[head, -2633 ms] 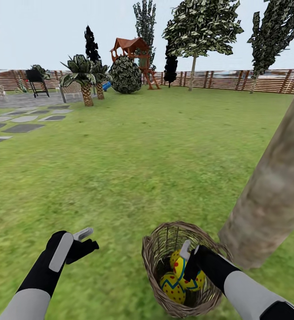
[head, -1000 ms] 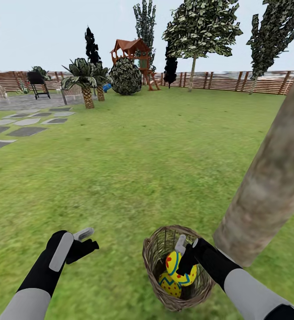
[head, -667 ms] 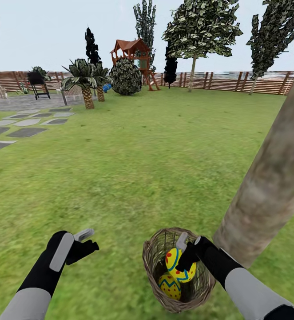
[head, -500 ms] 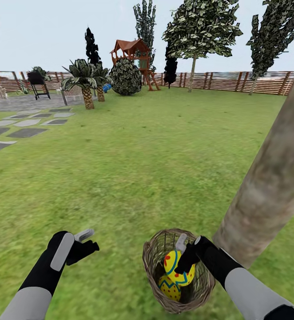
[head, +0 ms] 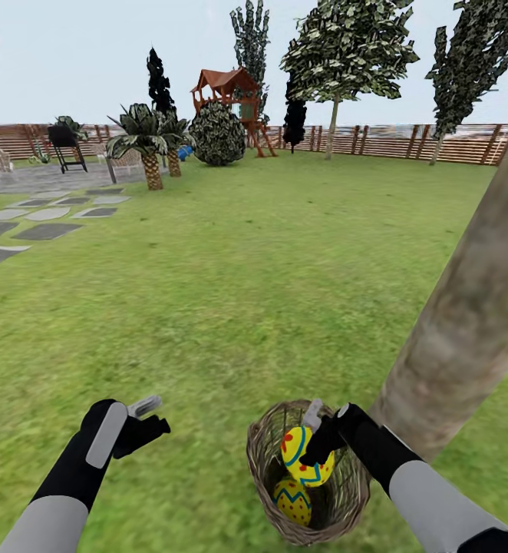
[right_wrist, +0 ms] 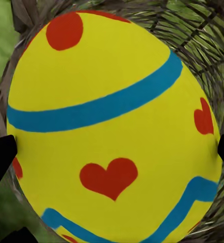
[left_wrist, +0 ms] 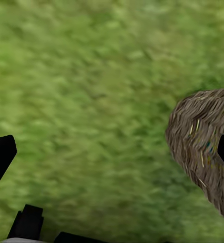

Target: Take the three Easter eggs out of the wicker basket on the lawn in the garden, then place them on the lawn next to a single tree (choose any tree) so that all three eggs are next to the same tree and none are left in the basket.

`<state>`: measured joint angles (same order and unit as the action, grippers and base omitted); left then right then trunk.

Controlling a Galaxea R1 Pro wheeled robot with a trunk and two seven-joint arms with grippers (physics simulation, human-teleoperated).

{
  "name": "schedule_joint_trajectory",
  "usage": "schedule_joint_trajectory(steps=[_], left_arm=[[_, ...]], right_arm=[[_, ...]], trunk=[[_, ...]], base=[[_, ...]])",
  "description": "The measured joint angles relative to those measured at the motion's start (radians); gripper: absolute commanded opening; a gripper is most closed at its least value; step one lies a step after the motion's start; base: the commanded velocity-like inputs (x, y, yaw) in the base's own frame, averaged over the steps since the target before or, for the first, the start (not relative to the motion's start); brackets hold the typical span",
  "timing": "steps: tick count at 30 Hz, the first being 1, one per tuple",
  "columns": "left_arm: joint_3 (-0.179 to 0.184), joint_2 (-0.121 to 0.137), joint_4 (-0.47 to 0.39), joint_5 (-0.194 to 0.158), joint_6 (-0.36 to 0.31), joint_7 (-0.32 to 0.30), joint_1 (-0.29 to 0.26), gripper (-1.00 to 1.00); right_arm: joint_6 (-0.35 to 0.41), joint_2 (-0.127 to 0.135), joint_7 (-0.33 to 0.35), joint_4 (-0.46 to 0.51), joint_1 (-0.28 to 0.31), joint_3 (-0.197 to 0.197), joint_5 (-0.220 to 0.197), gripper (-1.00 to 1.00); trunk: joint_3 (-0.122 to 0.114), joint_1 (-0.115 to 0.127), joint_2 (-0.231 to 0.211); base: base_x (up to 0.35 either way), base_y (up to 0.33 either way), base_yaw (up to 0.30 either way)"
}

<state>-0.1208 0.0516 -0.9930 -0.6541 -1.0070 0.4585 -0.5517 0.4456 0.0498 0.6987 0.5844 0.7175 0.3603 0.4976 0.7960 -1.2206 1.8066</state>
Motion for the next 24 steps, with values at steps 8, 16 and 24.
schedule_joint_trajectory(steps=[8, 16, 24], left_arm=[[0.000, -0.003, 0.000, 0.001, -0.001, 0.000, 0.000, 1.00], [0.000, -0.003, 0.001, 0.000, -0.002, 0.000, 0.000, 1.00], [0.000, -0.003, 0.048, 0.000, 0.000, 0.000, 0.000, 1.00]], right_arm=[[0.027, 0.040, 0.171, 0.057, 0.000, -0.006, 0.005, -1.00], [0.030, 0.081, 0.283, 0.117, 0.000, -0.022, 0.005, -1.00], [0.023, 0.112, 0.540, 0.195, -0.002, -0.242, 0.007, -1.00]], trunk=[[-0.025, 0.031, -0.056], [-0.050, 0.061, -0.112], [-0.075, 0.092, -0.168]], base=[[-0.026, 0.000, 0.000], [-0.319, 0.000, 0.000], [-0.234, 0.000, 0.000]])
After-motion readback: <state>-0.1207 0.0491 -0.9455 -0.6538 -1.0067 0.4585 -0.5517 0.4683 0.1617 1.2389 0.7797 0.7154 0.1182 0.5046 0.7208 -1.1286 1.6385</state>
